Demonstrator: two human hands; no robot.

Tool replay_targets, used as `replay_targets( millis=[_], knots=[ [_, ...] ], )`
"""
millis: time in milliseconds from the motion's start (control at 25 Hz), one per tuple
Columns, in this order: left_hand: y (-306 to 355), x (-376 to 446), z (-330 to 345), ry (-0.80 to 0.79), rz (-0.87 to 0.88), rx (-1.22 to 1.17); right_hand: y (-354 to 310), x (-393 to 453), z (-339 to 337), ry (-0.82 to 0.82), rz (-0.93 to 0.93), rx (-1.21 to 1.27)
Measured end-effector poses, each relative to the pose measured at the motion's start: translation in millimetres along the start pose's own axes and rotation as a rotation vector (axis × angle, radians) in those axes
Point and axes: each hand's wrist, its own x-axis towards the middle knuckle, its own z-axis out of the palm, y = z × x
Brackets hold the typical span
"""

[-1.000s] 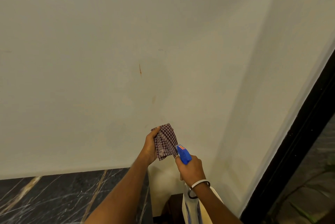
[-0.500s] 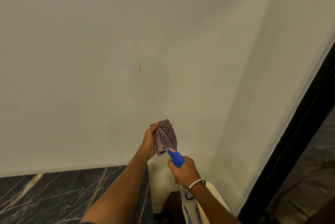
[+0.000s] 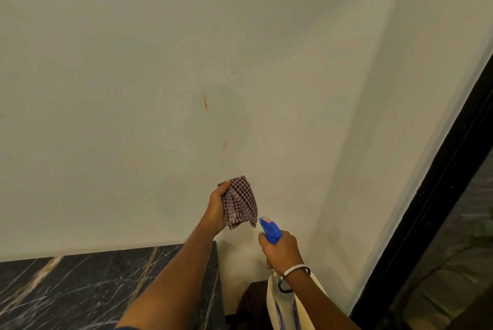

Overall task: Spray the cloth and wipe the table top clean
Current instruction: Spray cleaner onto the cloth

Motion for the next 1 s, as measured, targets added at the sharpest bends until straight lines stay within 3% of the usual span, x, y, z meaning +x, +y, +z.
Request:
replay_targets(
  millis=[240,520,1000],
  knots=[
    [1,3,-1,0.015,0.007,0.005,7,-5,0,-0.027,0.022,-0.040],
    [0,1,-1,0.010,-0.002,-0.005,-16,-2,3,-0.105,-0.082,0.017],
    [1,2,-11,0.018,-0.015,-0.027,-45,14,17,0.029,-0.163,0.063]
  ],
)
